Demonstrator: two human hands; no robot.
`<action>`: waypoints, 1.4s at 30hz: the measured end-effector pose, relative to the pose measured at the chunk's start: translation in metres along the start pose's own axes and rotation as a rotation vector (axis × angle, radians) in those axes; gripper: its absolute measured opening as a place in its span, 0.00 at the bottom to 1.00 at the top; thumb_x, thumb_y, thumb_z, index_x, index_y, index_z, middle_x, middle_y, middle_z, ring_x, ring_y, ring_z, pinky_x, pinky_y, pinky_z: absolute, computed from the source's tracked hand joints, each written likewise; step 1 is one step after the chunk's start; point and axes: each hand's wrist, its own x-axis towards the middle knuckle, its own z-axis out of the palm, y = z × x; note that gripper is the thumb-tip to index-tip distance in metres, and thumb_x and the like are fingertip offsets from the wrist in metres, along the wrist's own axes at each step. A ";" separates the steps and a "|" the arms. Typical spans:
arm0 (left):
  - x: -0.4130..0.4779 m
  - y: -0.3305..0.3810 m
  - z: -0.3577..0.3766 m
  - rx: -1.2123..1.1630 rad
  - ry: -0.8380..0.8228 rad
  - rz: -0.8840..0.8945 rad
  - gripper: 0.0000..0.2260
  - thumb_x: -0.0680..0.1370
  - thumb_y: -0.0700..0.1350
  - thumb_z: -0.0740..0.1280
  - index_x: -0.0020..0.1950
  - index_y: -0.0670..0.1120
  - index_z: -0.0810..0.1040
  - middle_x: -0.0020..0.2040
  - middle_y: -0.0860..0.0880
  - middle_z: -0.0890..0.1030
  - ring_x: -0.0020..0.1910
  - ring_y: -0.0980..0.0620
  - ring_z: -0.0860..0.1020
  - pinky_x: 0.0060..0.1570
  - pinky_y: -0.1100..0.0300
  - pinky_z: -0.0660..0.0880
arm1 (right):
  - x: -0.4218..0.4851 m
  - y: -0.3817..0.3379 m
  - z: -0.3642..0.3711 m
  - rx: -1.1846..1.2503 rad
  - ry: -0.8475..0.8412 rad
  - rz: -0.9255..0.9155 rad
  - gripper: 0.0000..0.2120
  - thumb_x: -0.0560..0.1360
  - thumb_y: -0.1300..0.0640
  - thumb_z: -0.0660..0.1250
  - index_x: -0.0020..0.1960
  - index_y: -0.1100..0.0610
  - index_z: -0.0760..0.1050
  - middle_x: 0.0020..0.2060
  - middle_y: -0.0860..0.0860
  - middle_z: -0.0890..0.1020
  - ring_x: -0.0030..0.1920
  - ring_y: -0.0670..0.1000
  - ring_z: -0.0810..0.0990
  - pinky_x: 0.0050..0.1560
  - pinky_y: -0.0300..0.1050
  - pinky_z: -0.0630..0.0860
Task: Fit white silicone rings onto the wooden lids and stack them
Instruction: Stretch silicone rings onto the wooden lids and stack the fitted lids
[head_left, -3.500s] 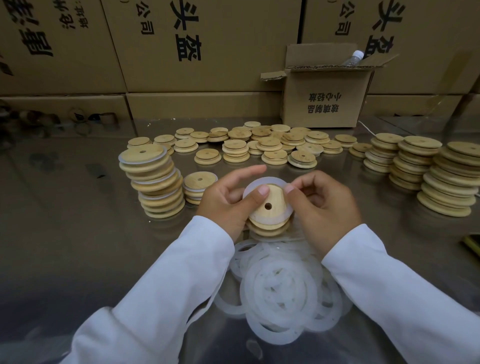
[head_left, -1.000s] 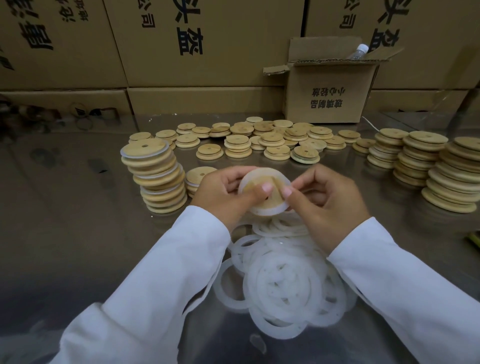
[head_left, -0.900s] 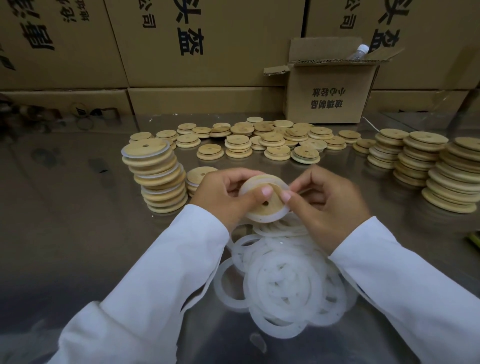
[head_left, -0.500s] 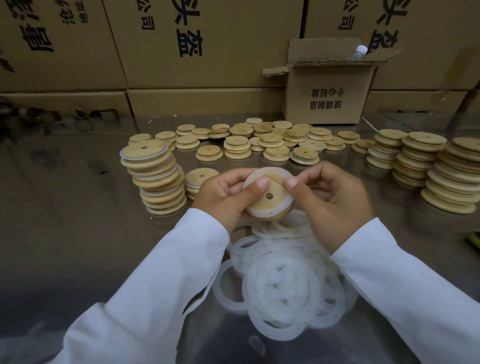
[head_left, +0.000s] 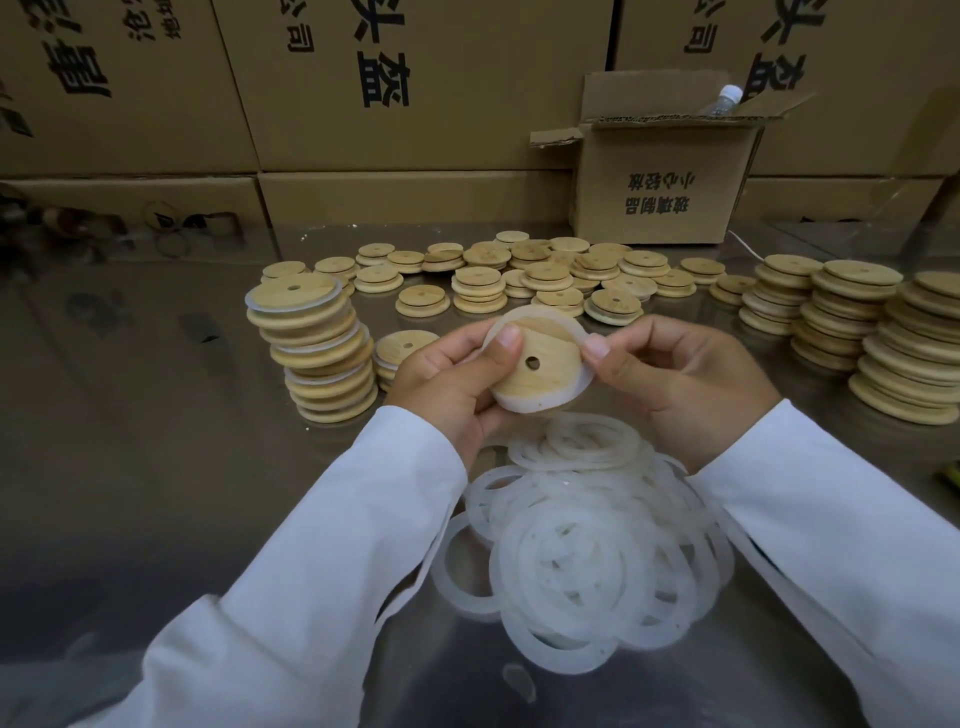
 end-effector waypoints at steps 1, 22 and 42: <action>0.000 -0.001 0.000 0.003 0.007 0.008 0.16 0.66 0.44 0.67 0.51 0.41 0.79 0.42 0.45 0.84 0.43 0.51 0.83 0.41 0.59 0.80 | -0.001 0.000 0.000 -0.016 0.015 -0.028 0.07 0.69 0.57 0.71 0.32 0.53 0.77 0.27 0.42 0.81 0.31 0.37 0.76 0.34 0.27 0.71; -0.003 -0.011 0.001 0.487 0.040 0.135 0.04 0.73 0.39 0.69 0.44 0.47 0.82 0.41 0.45 0.84 0.42 0.49 0.81 0.45 0.54 0.79 | -0.008 0.017 0.011 -0.347 0.123 -0.177 0.09 0.70 0.58 0.71 0.34 0.48 0.76 0.33 0.42 0.81 0.38 0.43 0.80 0.42 0.41 0.76; 0.001 0.001 -0.003 0.309 -0.028 0.143 0.11 0.63 0.47 0.69 0.44 0.48 0.82 0.38 0.49 0.84 0.40 0.52 0.81 0.42 0.58 0.78 | -0.005 -0.003 0.001 -0.176 0.019 -0.122 0.06 0.70 0.58 0.70 0.35 0.51 0.78 0.34 0.48 0.82 0.37 0.45 0.78 0.43 0.38 0.76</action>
